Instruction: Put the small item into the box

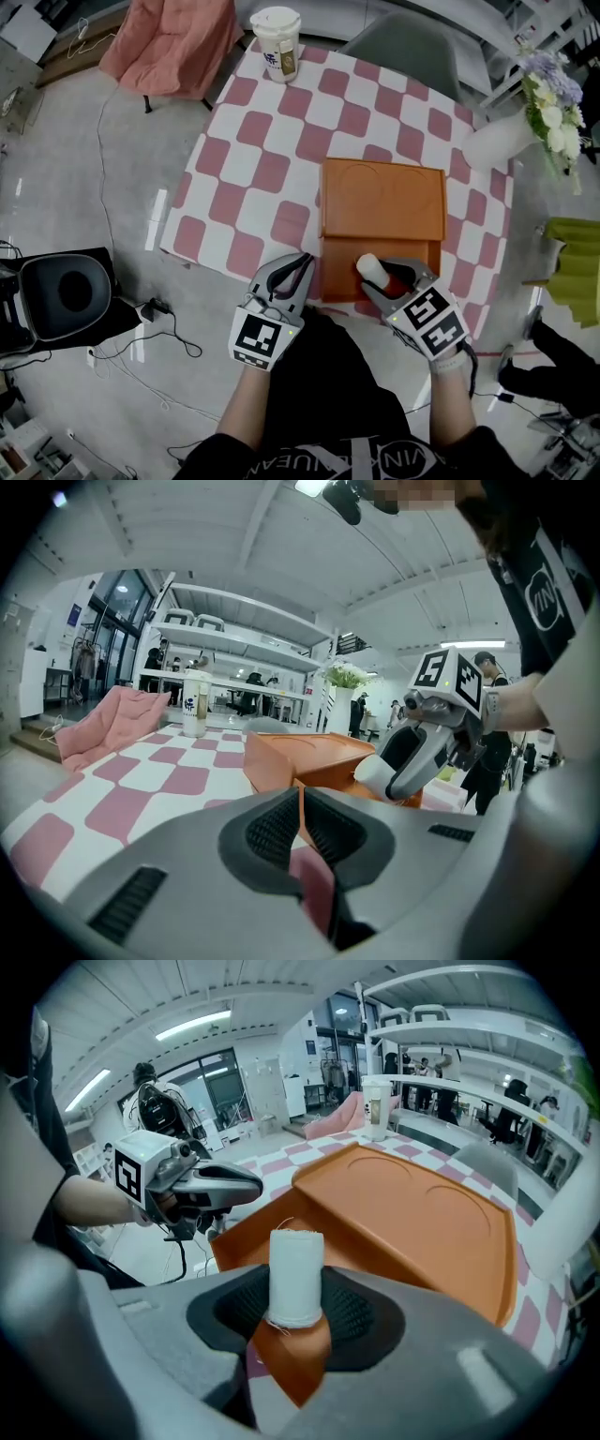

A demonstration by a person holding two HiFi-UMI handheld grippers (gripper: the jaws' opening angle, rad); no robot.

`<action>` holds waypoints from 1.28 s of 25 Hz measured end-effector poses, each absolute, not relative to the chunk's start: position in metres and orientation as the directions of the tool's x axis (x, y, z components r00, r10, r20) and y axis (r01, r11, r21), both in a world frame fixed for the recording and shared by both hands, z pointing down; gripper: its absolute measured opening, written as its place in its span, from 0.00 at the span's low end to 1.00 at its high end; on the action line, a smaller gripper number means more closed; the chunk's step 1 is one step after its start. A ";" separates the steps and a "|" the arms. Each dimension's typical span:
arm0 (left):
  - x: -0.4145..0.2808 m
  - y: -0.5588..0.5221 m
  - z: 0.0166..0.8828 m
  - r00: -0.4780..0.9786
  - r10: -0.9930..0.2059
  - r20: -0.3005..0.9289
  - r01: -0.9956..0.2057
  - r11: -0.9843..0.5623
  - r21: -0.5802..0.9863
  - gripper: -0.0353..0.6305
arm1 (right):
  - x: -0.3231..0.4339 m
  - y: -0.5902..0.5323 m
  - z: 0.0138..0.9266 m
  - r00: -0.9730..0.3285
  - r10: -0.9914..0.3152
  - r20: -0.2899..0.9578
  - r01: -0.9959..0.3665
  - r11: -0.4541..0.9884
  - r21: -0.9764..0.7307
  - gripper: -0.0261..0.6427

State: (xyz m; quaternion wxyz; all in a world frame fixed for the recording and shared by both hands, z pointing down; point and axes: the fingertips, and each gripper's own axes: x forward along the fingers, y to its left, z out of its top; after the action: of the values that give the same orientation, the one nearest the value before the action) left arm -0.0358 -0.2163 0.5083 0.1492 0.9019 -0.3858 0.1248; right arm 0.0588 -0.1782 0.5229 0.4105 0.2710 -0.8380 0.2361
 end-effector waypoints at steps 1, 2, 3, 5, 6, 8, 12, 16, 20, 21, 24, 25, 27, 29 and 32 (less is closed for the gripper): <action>-0.035 -0.217 0.509 0.671 -0.658 0.342 -0.733 -0.658 0.171 0.08 | 0.059 -0.178 0.526 -0.503 -0.248 0.828 -0.639 0.751 -0.163 0.29; -0.035 -0.217 0.510 0.670 -0.658 0.344 -0.734 -0.658 0.169 0.08 | 0.060 -0.177 0.529 -0.489 -0.237 0.840 -0.630 0.761 -0.153 0.29; -0.035 -0.217 0.511 0.669 -0.659 0.345 -0.735 -0.657 0.168 0.08 | 0.060 -0.177 0.533 -0.476 -0.227 0.850 -0.623 0.769 -0.143 0.29; -0.036 -0.218 0.511 0.666 -0.661 0.344 -0.737 -0.654 0.169 0.08 | 0.060 -0.177 0.538 -0.456 -0.213 0.864 -0.612 0.780 -0.131 0.29; -0.037 -0.219 0.512 0.665 -0.663 0.343 -0.738 -0.652 0.171 0.08 | 0.060 -0.178 0.541 -0.450 -0.206 0.869 -0.610 0.782 -0.130 0.29; -0.037 -0.221 0.513 0.662 -0.665 0.344 -0.742 -0.648 0.175 0.08 | 0.059 -0.178 0.545 -0.441 -0.194 0.876 -0.606 0.785 -0.132 0.29; -0.039 -0.221 0.517 0.657 -0.668 0.350 -0.747 -0.640 0.182 0.08 | 0.058 -0.178 0.553 -0.414 -0.169 0.895 -0.590 0.798 -0.122 0.29; -0.040 -0.220 0.517 0.655 -0.671 0.348 -0.749 -0.636 0.184 0.08 | 0.055 -0.180 0.558 -0.393 -0.155 0.906 -0.563 0.820 -0.104 0.29; -0.042 -0.219 0.519 0.650 -0.674 0.351 -0.754 -0.630 0.187 0.08 | 0.053 -0.180 0.559 -0.396 -0.146 0.906 -0.554 0.825 -0.110 0.29; -0.042 -0.219 0.520 0.649 -0.674 0.352 -0.755 -0.629 0.187 0.08 | 0.052 -0.180 0.559 -0.394 -0.143 0.908 -0.552 0.827 -0.109 0.29; -0.044 -0.219 0.520 0.647 -0.678 0.350 -0.757 -0.625 0.190 0.08 | 0.050 -0.181 0.559 -0.388 -0.135 0.912 -0.535 0.838 -0.104 0.29; -0.045 -0.219 0.520 0.646 -0.679 0.349 -0.758 -0.624 0.191 0.08 | 0.050 -0.180 0.559 -0.386 -0.133 0.913 -0.530 0.842 -0.101 0.29; -0.045 -0.219 0.520 0.644 -0.681 0.348 -0.760 -0.621 0.193 0.08 | 0.049 -0.180 0.560 -0.382 -0.131 0.915 -0.524 0.846 -0.098 0.29; -0.046 -0.219 0.521 0.643 -0.682 0.348 -0.761 -0.618 0.195 0.08 | 0.048 -0.180 0.561 -0.381 -0.128 0.916 -0.519 0.849 -0.097 0.29; -0.047 -0.219 0.520 0.642 -0.684 0.347 -0.763 -0.617 0.195 0.08 | 0.046 -0.180 0.560 -0.386 -0.126 0.914 -0.516 0.851 -0.100 0.29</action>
State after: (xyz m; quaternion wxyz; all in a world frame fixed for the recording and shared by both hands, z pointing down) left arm -0.0472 -0.2188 0.5199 0.1644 0.8910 -0.4058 0.1201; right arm 0.0464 -0.1801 0.5602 0.5175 0.1979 -0.8110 0.1881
